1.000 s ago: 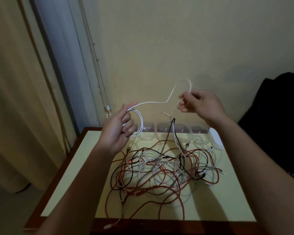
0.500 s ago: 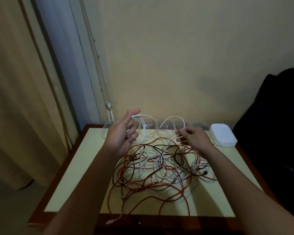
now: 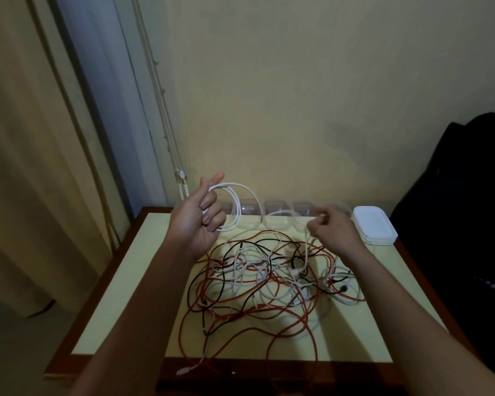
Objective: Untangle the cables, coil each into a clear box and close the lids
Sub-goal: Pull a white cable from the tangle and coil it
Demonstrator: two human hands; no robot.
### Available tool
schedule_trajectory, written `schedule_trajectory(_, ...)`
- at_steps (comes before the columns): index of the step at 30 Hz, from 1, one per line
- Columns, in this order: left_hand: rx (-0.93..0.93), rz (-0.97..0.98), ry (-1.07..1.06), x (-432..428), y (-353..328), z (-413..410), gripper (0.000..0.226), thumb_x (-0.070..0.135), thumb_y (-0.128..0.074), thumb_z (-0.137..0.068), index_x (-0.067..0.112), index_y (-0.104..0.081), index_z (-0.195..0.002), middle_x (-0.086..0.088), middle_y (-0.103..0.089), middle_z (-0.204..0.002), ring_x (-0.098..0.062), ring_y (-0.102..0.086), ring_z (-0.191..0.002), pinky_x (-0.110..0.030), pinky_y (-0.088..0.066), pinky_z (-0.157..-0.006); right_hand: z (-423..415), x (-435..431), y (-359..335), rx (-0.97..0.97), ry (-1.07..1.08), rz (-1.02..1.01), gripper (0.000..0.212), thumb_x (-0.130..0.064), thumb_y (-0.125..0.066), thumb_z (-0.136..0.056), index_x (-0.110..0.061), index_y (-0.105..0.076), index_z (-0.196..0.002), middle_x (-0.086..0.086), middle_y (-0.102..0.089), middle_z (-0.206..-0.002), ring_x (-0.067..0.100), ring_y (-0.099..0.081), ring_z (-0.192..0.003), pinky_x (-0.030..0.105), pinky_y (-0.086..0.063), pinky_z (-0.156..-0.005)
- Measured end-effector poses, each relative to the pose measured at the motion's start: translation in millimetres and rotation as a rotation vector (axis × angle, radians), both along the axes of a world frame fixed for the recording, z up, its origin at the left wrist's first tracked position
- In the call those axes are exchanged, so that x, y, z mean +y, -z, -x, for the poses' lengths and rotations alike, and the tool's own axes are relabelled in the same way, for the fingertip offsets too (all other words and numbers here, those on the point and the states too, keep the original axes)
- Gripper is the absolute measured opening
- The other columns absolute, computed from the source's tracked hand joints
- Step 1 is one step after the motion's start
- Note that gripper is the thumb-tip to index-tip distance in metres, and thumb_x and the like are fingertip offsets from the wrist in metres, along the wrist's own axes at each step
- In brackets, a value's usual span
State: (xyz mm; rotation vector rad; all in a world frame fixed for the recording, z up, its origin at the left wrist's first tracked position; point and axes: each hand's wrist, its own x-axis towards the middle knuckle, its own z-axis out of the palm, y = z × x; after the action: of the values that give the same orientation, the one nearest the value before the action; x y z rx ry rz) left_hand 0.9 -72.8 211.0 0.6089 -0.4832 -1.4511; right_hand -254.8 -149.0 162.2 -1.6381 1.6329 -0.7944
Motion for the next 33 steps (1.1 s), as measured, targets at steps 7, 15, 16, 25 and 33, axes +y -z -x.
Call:
schedule_trajectory(7, -0.004, -0.013, 0.126, 1, -7, 22, 0.036, 0.032, -0.035, -0.107, 0.008, -0.056, -0.124, 0.006, -0.028, -0.053, -0.006, -0.022, -0.034, -0.019, -0.010, -0.039, -46, 51, -32, -0.310, -0.377, 0.057, 0.033, -0.051, -0.052, -0.101, -0.031, -0.069, -0.120, -0.017, -0.069, -0.120, -0.001, -0.062, -0.114, 0.030, -0.045, -0.101)
schedule_trajectory(15, 0.187, -0.031, 0.086, 6, -17, 11, 0.033, 0.017, -0.042, -0.098, 0.006, -0.059, -0.124, 0.006, -0.028, -0.050, -0.008, -0.023, -0.033, -0.019, -0.010, -0.039, -44, 52, -18, -0.563, -0.226, 0.073, 0.016, -0.027, -0.061, -0.101, -0.021, -0.071, -0.090, -0.003, -0.048, -0.066, 0.017, -0.045, -0.058, 0.032, -0.039, -0.059)
schedule_trajectory(16, 0.212, -0.022, 0.058, 6, -17, 7, 0.034, 0.015, -0.042, -0.096, 0.006, -0.060, -0.123, 0.006, -0.028, -0.050, -0.008, -0.023, -0.034, -0.019, -0.011, -0.039, -40, 50, -16, -0.562, -0.187, 0.080, 0.015, -0.028, -0.062, -0.100, -0.020, -0.070, -0.089, -0.003, -0.046, -0.065, 0.017, -0.042, -0.058, 0.031, -0.035, -0.057)
schedule_trajectory(25, 0.210, -0.035, -0.099, 5, -12, 0, 0.042, 0.010, -0.031, -0.100, 0.001, -0.050, -0.137, 0.007, -0.030, -0.058, -0.006, -0.023, -0.040, -0.018, -0.015, -0.040, -19, 48, 11, -0.241, 0.038, 0.237, 0.013, -0.023, -0.068, -0.095, -0.018, -0.069, -0.082, -0.013, -0.063, -0.077, -0.006, -0.056, -0.074, 0.017, -0.040, -0.068)
schedule_trajectory(33, -0.507, 0.087, -0.196, 8, -2, 21, 0.039, 0.005, -0.041, -0.104, -0.002, -0.046, -0.142, -0.007, -0.063, -0.076, -0.016, -0.054, -0.061, -0.026, -0.042, -0.058, -24, 46, 16, 0.236, -0.182, 0.650, 0.023, -0.027, -0.053, -0.098, -0.019, -0.066, -0.081, -0.007, -0.059, -0.077, 0.016, -0.052, -0.076, 0.028, -0.028, -0.067)
